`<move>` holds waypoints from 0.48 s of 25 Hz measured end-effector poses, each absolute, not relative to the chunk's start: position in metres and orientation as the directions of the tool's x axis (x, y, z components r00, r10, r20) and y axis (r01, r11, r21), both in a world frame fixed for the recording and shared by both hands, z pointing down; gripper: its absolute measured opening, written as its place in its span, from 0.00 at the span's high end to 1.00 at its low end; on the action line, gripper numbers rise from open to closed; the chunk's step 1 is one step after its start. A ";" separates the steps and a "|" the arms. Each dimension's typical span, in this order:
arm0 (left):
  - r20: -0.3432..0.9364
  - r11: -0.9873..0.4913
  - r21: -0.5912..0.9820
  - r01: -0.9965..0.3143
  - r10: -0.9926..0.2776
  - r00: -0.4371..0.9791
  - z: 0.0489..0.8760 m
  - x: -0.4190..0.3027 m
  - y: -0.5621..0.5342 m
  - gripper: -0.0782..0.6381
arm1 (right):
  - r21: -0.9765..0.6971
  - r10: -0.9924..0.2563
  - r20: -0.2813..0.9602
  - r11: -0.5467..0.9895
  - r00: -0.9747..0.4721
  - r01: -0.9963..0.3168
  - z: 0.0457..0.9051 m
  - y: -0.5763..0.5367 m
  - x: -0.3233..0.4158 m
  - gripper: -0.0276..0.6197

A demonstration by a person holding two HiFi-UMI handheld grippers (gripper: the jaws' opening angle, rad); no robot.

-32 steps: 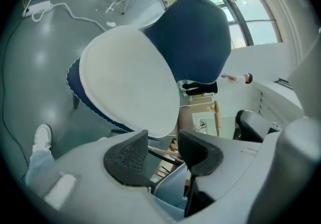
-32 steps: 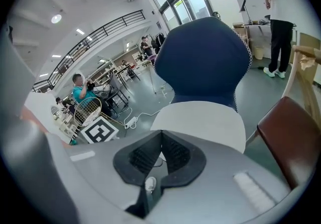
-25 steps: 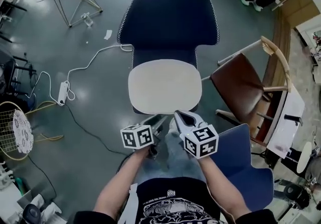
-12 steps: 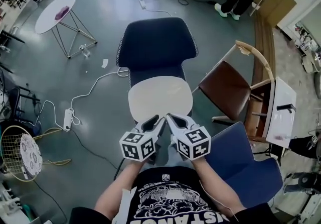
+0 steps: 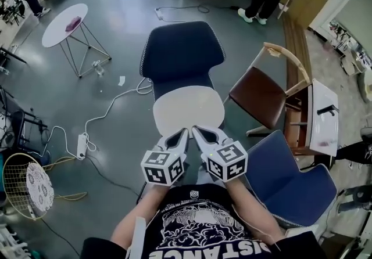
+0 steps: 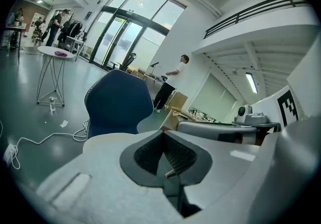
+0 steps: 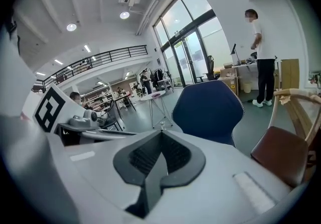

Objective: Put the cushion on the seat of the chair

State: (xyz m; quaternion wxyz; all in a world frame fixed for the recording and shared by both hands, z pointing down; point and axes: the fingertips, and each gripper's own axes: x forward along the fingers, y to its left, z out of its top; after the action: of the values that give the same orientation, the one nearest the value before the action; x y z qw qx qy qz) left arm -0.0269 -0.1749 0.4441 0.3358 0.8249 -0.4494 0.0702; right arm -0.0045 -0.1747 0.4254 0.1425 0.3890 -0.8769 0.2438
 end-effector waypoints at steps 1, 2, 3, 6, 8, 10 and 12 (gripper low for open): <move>0.416 -0.381 0.485 -0.787 -0.691 0.591 0.442 -0.030 -0.170 0.89 | -0.311 -0.620 0.435 0.577 -0.653 -0.755 0.423 -0.170 -0.008 0.96; 0.416 -0.391 0.476 -0.788 -0.689 0.593 0.441 -0.033 -0.165 0.89 | -0.305 -0.628 0.431 0.575 -0.648 -0.759 0.421 -0.166 -0.011 0.96; 0.418 -0.399 0.466 -0.790 -0.688 0.593 0.440 -0.037 -0.160 0.89 | -0.298 -0.636 0.427 0.572 -0.643 -0.764 0.418 -0.161 -0.014 0.96; 0.420 -0.409 0.446 -0.796 -0.690 0.590 0.437 -0.053 -0.148 0.89 | -0.287 -0.658 0.415 0.560 -0.628 -0.777 0.414 -0.148 -0.025 0.96; 0.423 -0.406 0.444 -0.799 -0.691 0.587 0.437 -0.063 -0.140 0.89 | -0.289 -0.664 0.411 0.555 -0.625 -0.780 0.415 -0.140 -0.032 0.96; 0.427 -0.406 0.443 -0.799 -0.689 0.586 0.439 -0.070 -0.133 0.90 | -0.291 -0.664 0.412 0.553 -0.624 -0.781 0.417 -0.133 -0.039 0.96; 0.427 -0.407 0.446 -0.797 -0.686 0.590 0.441 -0.073 -0.129 0.90 | -0.290 -0.663 0.416 0.552 -0.623 -0.782 0.418 -0.128 -0.043 0.96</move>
State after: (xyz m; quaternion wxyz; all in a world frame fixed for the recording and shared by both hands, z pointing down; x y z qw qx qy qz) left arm -0.0732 -0.1289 0.4406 0.3145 0.8342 -0.4443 0.0884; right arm -0.0432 -0.1284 0.4181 0.1299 0.4145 -0.8713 0.2283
